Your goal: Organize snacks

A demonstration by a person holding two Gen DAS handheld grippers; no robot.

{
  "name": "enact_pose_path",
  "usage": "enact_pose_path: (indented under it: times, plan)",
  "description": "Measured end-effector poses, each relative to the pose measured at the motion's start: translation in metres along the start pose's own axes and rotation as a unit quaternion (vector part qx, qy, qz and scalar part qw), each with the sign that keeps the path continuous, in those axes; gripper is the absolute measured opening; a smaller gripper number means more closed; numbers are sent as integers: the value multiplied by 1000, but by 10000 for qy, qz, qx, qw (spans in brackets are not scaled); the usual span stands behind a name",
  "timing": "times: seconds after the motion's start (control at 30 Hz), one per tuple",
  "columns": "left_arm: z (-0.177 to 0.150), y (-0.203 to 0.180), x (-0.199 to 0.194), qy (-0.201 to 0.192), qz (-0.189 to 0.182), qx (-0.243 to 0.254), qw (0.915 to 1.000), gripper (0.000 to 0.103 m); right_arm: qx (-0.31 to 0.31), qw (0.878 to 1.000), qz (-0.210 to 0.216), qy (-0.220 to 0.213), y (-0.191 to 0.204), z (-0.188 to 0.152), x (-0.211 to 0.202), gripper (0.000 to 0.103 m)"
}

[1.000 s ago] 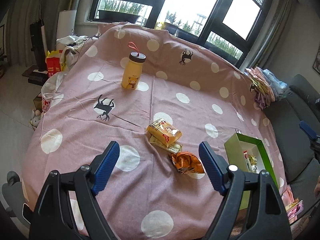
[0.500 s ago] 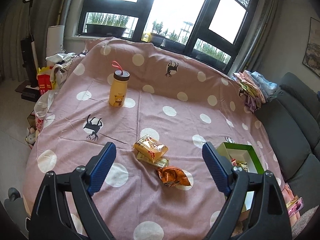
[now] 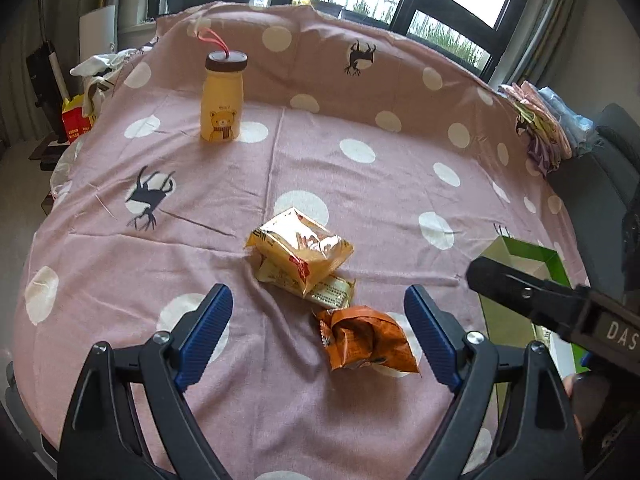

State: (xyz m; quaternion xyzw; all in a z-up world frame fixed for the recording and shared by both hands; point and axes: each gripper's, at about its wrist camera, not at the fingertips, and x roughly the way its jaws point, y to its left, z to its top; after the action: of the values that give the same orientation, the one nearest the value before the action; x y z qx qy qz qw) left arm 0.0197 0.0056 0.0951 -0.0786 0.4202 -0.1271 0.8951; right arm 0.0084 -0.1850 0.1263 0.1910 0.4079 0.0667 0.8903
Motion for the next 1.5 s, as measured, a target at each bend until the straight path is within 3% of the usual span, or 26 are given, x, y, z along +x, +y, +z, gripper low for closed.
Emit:
enact_pose_path:
  times: [0.2,0.4,0.47,0.53,0.6,0.67,0.77,0.97,1.2,1.33,1.5]
  plan:
    - [-24,-6,48,846,126,44,9963,87,429,9944,309,920,-33,-13,65,86]
    - [-30,-8,54,964,-118,16,9953,86,289,9872,354,1529,-32,-30,95,86]
    - [-31,-10,57,1007,-260,5,9946,82,188,9864,515,1549,-30,-30,101,86]
    - [-33,-9,59,1071,-507,-116,9929,63,287,9830,613,1709,-33,-32,110,86]
    - [-33,-10,60,1146,-807,-213,9899,52,461,9802,760,1771,-37,-35,119,86]
    - [-34,-7,59,1162,-793,-293,9896,46,402,9815,798,1696,-34,-35,116,73]
    - [-35,-6,54,1150,-887,-399,9886,42,605,9767,1058,1764,-37,-38,117,66]
    - [-26,-34,15,421,-1139,-31,9926,41,573,9863,956,1218,-31,-34,83,65]
    - [-14,-104,-19,-194,-1538,774,9849,41,701,9927,977,13,-54,-17,0,65]
    - [-12,-152,-15,-172,-1941,1247,9729,41,1002,9902,814,-539,-86,-13,-40,65]
    - [-19,-203,7,152,-2402,1640,9566,41,1624,9813,396,-952,-140,-15,-71,65]
